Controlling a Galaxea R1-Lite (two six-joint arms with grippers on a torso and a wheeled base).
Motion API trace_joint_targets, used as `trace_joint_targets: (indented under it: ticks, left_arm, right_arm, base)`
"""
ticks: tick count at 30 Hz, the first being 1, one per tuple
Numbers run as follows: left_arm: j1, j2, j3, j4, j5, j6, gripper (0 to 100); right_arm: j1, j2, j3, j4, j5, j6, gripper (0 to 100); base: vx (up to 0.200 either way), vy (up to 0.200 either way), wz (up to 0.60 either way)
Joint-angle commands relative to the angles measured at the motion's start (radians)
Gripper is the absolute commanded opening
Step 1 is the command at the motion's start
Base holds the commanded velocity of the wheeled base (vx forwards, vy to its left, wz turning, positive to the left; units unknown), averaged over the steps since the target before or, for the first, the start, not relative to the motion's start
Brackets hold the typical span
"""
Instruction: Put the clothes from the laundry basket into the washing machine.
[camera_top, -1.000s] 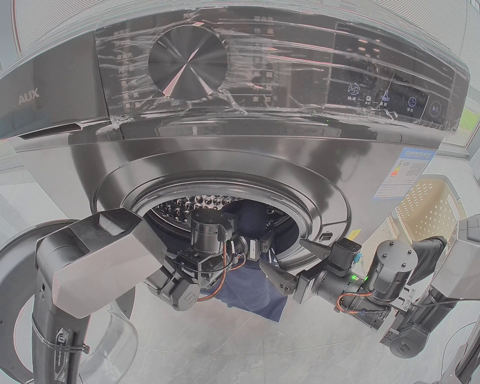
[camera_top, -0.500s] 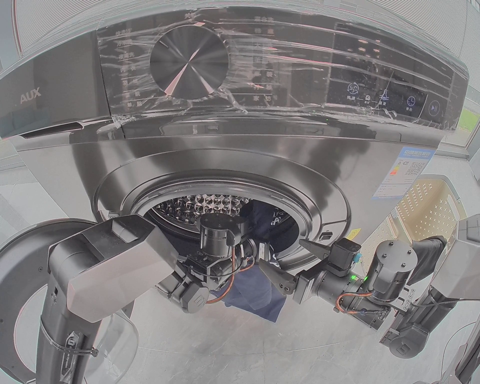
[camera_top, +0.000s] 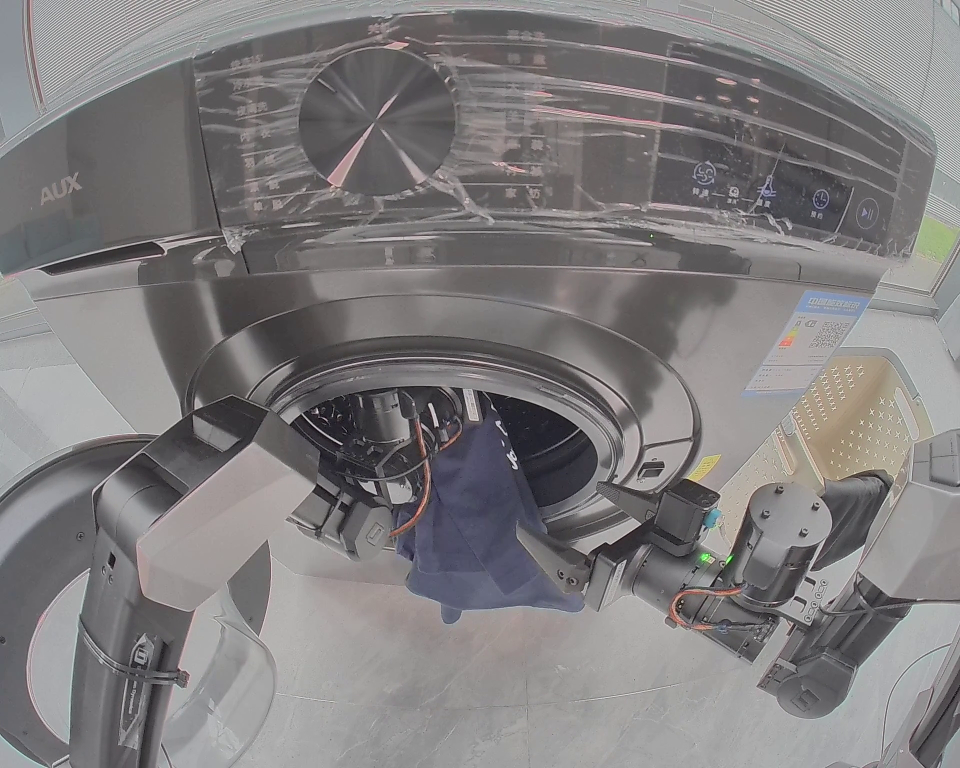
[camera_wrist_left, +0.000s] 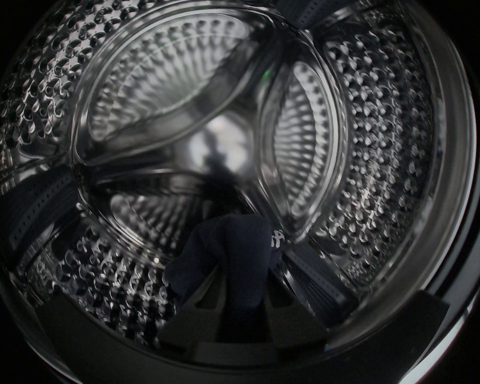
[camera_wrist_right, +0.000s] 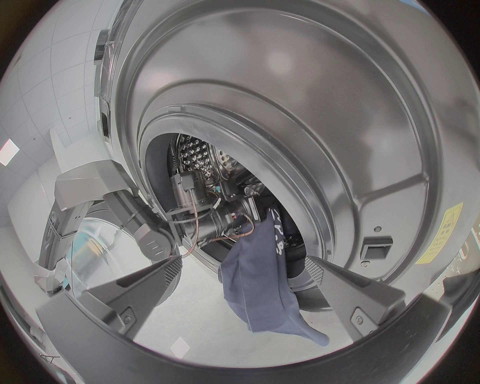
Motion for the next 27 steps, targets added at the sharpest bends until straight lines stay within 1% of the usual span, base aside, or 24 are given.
trace_joint_targets:
  ticks: [1,2,5,8,13,17,18,22,26,27]
  left_arm:
    - [0.022,0.011,-0.051,-0.015,0.012,-0.010,100]
    - [0.017,0.008,-0.048,-0.016,0.012,-0.016,100]
    - [0.005,-0.006,-0.020,-0.010,0.014,-0.047,100]
    - [-0.030,-0.072,0.092,0.016,0.012,-0.055,100]
    - [-0.086,-0.167,0.282,0.128,-0.003,-0.053,100]
    - [-0.106,-0.188,0.346,0.171,-0.003,-0.049,100]
    - [-0.107,-0.190,0.382,0.192,-0.001,-0.046,100]
    - [-0.106,-0.173,0.415,0.211,-0.001,-0.041,100]
    - [-0.098,-0.128,0.418,0.203,0.000,-0.033,100]
    - [-0.096,-0.125,0.418,0.206,0.002,-0.033,0]
  right_arm:
    - [0.008,0.007,0.000,-0.001,0.000,0.001,100]
    - [0.008,0.007,0.000,-0.001,0.000,0.001,100]
    - [0.008,0.009,0.000,-0.001,0.000,0.001,100]
    - [0.008,0.009,0.000,-0.001,0.000,0.003,100]
    - [0.010,0.010,0.000,-0.001,0.000,0.003,100]
    - [0.008,0.010,0.000,-0.001,0.000,0.003,100]
    - [0.010,0.010,0.000,-0.001,0.000,0.003,100]
    - [0.010,0.012,0.000,-0.001,0.000,0.003,100]
    - [0.010,0.013,0.000,-0.001,0.000,0.003,100]
    - [0.010,0.013,0.000,-0.001,0.000,0.003,100]
  base:
    - [0.000,0.000,0.00]
    - [0.000,0.000,0.00]
    - [0.000,0.000,0.00]
    - [0.000,0.000,0.00]
    - [0.000,0.000,0.00]
    - [0.000,0.000,0.00]
    - [0.000,0.000,0.00]
    - [0.000,0.000,0.00]
    - [0.000,0.000,0.00]
    - [0.000,0.000,0.00]
